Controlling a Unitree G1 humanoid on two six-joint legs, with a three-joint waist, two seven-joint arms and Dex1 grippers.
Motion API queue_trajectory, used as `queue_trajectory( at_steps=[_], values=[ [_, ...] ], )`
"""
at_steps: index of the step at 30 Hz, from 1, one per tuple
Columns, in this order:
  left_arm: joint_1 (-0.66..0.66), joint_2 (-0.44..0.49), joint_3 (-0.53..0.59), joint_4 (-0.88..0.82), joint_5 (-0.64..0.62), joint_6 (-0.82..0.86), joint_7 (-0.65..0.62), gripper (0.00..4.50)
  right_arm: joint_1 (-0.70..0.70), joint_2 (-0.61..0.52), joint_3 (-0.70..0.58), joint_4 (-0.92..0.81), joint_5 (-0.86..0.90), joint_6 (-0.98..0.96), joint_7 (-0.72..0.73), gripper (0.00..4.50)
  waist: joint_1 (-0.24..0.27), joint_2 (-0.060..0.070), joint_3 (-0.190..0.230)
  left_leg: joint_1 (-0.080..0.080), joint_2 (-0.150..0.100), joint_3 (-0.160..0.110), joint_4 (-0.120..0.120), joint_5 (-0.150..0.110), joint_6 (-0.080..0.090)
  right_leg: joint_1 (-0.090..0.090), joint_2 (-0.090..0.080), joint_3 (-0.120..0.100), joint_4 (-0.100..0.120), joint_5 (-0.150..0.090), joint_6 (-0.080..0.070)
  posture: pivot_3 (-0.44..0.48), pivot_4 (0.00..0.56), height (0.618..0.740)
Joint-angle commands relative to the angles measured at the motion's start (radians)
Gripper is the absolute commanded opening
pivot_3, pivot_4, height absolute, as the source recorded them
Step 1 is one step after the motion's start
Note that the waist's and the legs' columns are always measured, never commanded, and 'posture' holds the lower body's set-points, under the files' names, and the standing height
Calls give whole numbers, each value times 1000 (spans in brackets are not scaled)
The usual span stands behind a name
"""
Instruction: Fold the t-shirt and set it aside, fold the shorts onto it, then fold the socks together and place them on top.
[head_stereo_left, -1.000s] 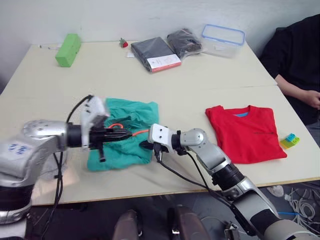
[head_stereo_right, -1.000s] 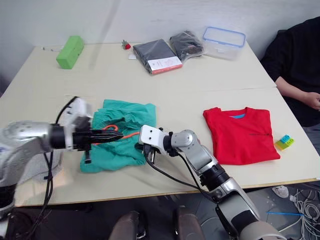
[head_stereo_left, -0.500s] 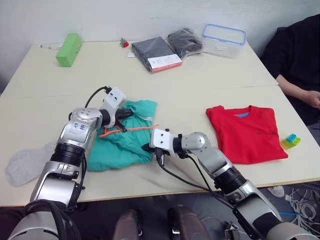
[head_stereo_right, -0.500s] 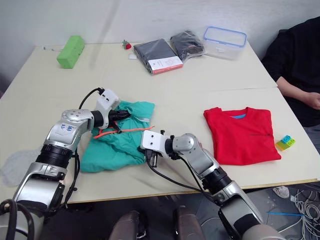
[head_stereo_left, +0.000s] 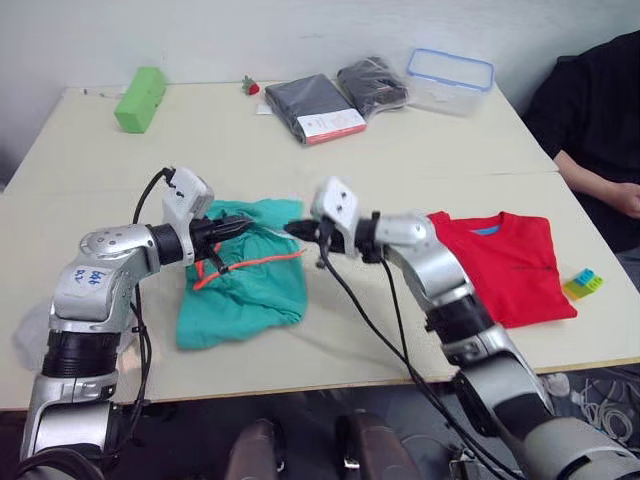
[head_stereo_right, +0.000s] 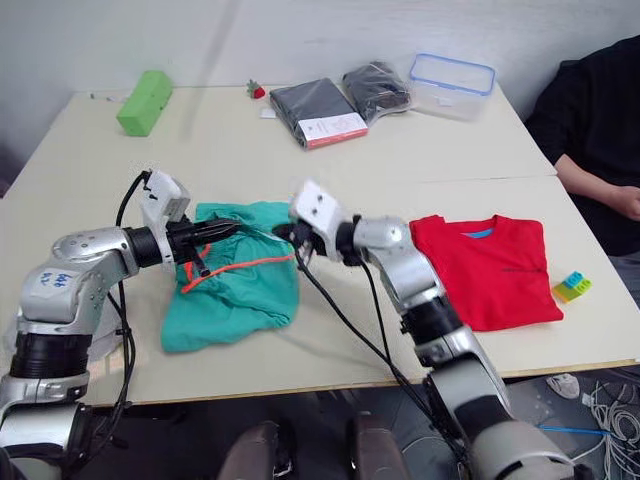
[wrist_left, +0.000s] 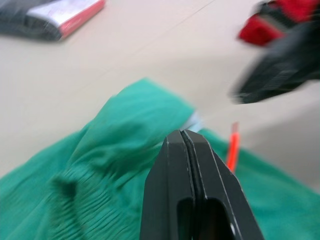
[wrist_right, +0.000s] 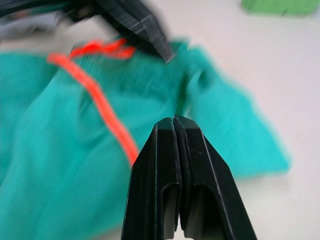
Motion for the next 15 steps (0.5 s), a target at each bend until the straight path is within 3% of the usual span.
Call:
queue_trajectory(
  at_steps=[1,5,9,15],
  values=[
    [25,3,-49,-14,62,9,56,0,-80,66,18,220,-68,-109,-100,55,-1,0,0,0,0,0,0,0,0,0,0,0,0,0,0,0,150,740],
    [85,34,-94,34,152,18,114,0,-159,122,45,445,-151,-209,-197,55,-5,0,0,0,0,1,0,0,1,-1,0,1,0,0,0,0,150,740],
    [179,49,-68,-10,158,53,136,0,-228,156,10,633,-190,-254,-359,55,-22,0,0,-2,0,1,-1,0,1,-4,0,2,0,0,0,0,150,740],
    [289,44,-47,-61,159,49,162,0,-257,150,-40,735,-179,-273,-393,55,-30,0,0,-1,0,1,-2,0,0,-4,0,2,3,-1,-1,0,150,740]
  ],
)
